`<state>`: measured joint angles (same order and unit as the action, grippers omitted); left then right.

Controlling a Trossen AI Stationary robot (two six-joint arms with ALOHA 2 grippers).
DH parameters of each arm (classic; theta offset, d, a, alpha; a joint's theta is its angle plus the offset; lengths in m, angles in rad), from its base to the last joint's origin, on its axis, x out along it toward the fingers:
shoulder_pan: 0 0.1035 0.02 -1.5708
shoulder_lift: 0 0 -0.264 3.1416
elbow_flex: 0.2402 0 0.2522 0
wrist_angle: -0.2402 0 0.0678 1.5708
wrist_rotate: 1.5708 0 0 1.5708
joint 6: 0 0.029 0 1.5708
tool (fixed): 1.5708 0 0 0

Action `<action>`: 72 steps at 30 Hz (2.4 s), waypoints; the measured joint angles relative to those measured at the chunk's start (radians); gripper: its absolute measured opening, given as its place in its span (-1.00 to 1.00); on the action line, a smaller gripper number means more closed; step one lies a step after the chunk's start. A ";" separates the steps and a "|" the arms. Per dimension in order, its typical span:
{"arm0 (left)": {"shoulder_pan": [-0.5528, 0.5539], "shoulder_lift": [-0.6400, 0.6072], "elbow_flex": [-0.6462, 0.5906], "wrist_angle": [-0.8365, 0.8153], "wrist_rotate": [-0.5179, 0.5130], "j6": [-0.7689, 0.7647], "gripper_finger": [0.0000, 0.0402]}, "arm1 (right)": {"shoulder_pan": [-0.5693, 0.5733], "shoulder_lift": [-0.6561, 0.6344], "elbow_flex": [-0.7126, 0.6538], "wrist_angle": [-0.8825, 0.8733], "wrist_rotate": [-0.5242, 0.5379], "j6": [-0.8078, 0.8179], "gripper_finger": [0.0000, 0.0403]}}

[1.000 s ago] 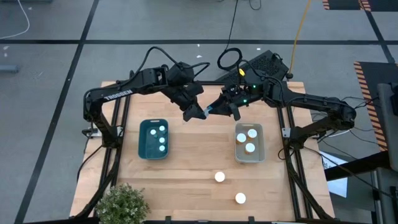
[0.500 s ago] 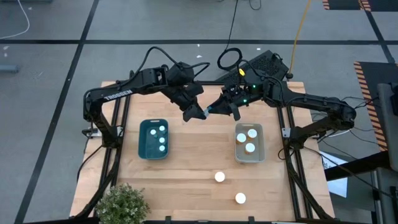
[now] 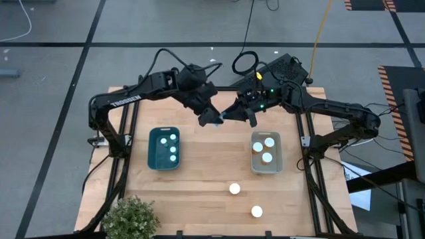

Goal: Pick and place medicine bottles into bin by pill shape (circle, oval)
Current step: Adjust the blue pill bottle

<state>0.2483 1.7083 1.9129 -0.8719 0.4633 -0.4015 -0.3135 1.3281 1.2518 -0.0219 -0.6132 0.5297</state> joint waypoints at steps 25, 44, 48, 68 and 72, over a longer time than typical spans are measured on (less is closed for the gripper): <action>-0.005 -0.280 0.000 0.254 -0.557 0.165 0.38 | -0.174 -0.001 0.000 0.490 0.028 0.322 -0.51; -0.078 -0.192 0.000 0.665 -0.753 0.211 0.38 | -0.146 0.099 -0.001 1.046 0.354 0.325 -0.51; -0.049 -0.181 0.000 0.687 -0.703 0.149 0.38 | -0.117 0.140 -0.001 1.096 0.355 0.347 -0.51; 0.031 -0.182 0.000 0.549 -0.542 0.036 0.38 | -0.082 0.175 -0.001 1.080 0.404 0.295 -0.50; 0.047 -0.182 0.000 0.548 -0.502 0.014 0.38 | -0.082 0.175 -0.001 1.065 0.404 0.273 -0.50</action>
<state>0.2950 1.5265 1.9133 -0.3243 -0.0391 -0.3876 -0.3954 1.5028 1.2510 1.0428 -0.2092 0.8031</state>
